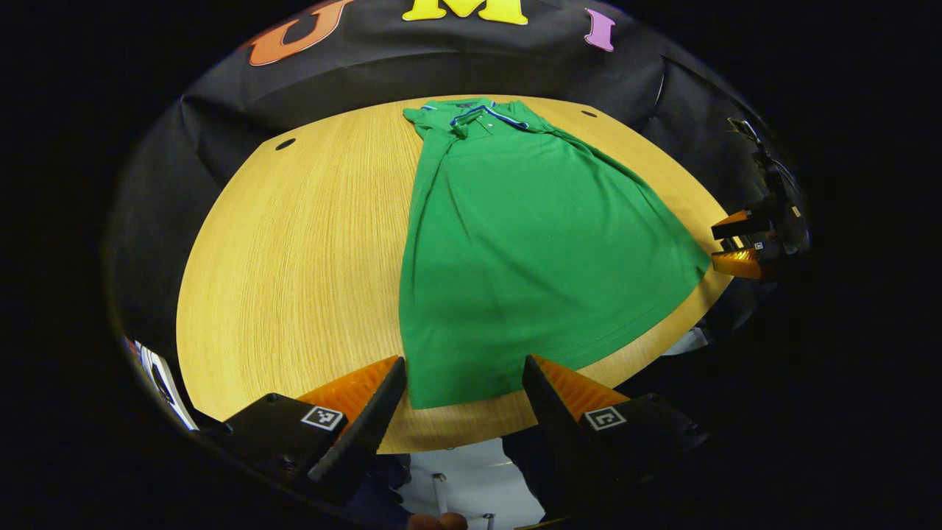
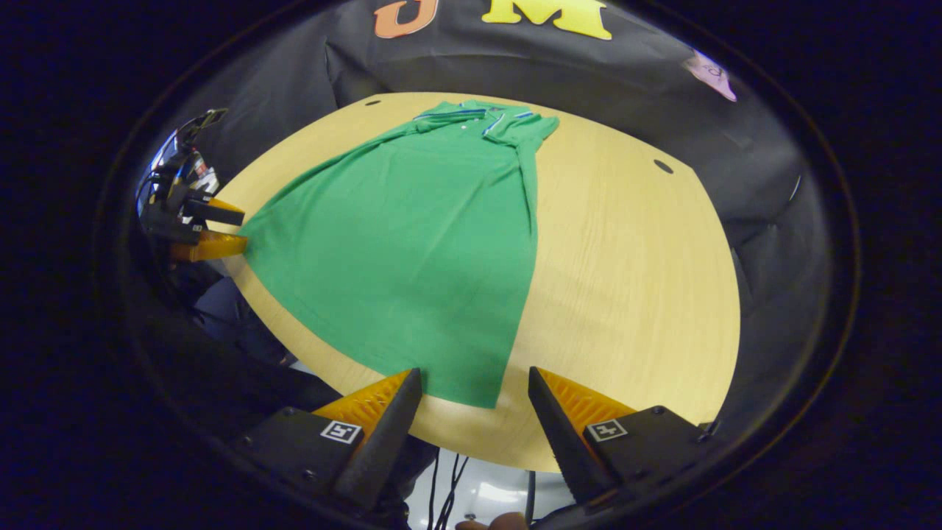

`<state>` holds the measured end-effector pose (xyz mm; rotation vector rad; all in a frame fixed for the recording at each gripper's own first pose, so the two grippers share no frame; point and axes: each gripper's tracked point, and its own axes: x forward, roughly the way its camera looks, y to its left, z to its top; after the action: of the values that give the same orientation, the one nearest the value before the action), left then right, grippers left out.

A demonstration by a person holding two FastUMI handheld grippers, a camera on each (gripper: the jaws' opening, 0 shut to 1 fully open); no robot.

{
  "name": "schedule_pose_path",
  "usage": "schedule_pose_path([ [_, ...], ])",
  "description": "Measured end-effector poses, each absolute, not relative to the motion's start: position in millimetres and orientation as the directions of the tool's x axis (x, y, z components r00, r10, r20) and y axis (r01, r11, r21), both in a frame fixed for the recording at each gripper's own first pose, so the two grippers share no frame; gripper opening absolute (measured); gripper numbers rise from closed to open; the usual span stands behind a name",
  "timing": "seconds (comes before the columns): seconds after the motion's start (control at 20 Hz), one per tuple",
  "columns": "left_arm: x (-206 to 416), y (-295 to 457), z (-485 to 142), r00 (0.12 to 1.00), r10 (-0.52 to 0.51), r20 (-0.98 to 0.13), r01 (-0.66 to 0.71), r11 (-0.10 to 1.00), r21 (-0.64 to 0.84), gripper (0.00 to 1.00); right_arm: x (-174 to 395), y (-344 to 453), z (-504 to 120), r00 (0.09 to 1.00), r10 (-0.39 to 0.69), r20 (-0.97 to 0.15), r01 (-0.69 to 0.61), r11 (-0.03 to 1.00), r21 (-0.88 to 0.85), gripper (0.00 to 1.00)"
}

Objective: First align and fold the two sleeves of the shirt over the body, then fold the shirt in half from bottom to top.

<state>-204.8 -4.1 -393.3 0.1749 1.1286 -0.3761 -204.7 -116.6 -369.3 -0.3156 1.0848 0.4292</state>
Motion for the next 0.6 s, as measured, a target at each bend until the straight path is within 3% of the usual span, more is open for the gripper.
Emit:
schedule_pose_path([
  [0.4,-209,0,-402,0.364,-0.199,-0.91,0.368,0.928,-0.055,1.0,-202,-113,-385,0.392,0.194,-0.9,-0.5,0.866,-0.031,0.95],
  [0.5,-209,2,-403,0.375,-0.193,-0.906,0.352,0.935,-0.054,1.0,-202,-111,-386,0.389,0.208,-0.898,-0.523,0.852,-0.029,0.89],
  [0.55,-207,4,-403,0.386,-0.191,-0.902,0.345,0.937,-0.051,1.0,-202,-109,-386,0.386,0.208,-0.899,-0.533,0.845,-0.034,0.92],
  [0.6,-204,1,-399,0.397,-0.191,-0.898,0.338,0.94,-0.05,0.99,-201,-108,-388,0.385,0.212,-0.898,-0.545,0.838,-0.036,0.82],
])
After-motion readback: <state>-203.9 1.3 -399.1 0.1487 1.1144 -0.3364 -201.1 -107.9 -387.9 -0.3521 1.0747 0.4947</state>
